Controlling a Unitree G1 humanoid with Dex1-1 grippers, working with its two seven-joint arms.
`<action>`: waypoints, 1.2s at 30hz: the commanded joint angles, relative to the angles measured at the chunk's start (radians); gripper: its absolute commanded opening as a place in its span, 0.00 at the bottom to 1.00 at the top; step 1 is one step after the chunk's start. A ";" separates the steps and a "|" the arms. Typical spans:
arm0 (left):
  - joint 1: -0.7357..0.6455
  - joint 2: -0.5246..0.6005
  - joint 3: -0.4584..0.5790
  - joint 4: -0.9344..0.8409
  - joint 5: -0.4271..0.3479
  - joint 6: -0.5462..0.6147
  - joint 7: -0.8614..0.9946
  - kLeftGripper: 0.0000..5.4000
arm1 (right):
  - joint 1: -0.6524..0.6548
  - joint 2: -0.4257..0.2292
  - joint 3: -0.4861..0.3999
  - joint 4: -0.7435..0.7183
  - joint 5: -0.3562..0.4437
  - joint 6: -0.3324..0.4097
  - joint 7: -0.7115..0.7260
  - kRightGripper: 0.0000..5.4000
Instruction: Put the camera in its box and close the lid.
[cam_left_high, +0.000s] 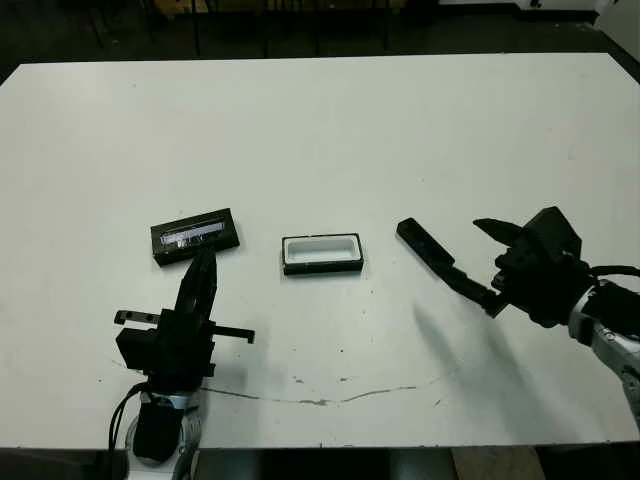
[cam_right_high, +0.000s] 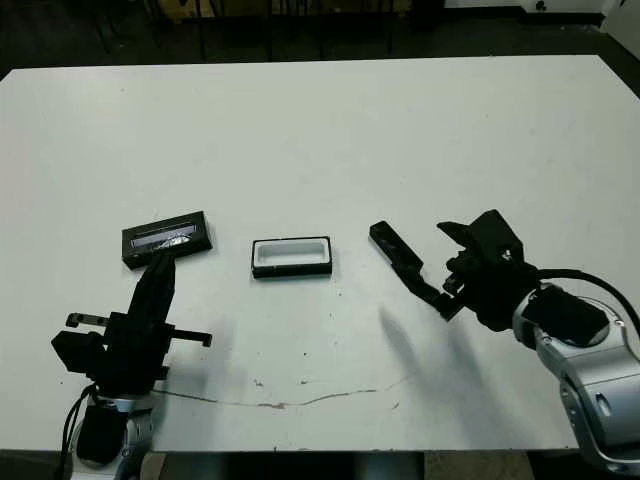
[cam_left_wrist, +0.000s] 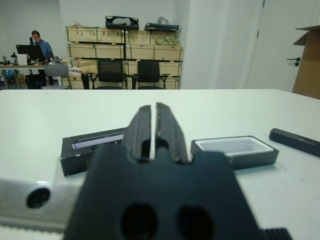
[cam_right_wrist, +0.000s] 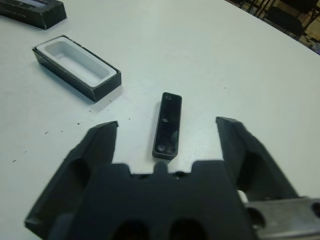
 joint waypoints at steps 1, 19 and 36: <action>0.071 0.013 0.003 0.005 0.000 0.018 -0.003 0.00 | -0.010 0.024 0.018 0.028 -0.006 0.035 -0.030 0.94; 0.078 0.018 0.008 -0.004 -0.005 0.031 -0.016 0.00 | -0.001 0.104 0.104 0.193 -0.085 -0.069 -0.079 1.00; 0.081 0.010 0.005 0.001 -0.005 0.031 -0.018 0.00 | 0.045 0.207 0.114 0.260 -0.135 -0.165 -0.151 0.75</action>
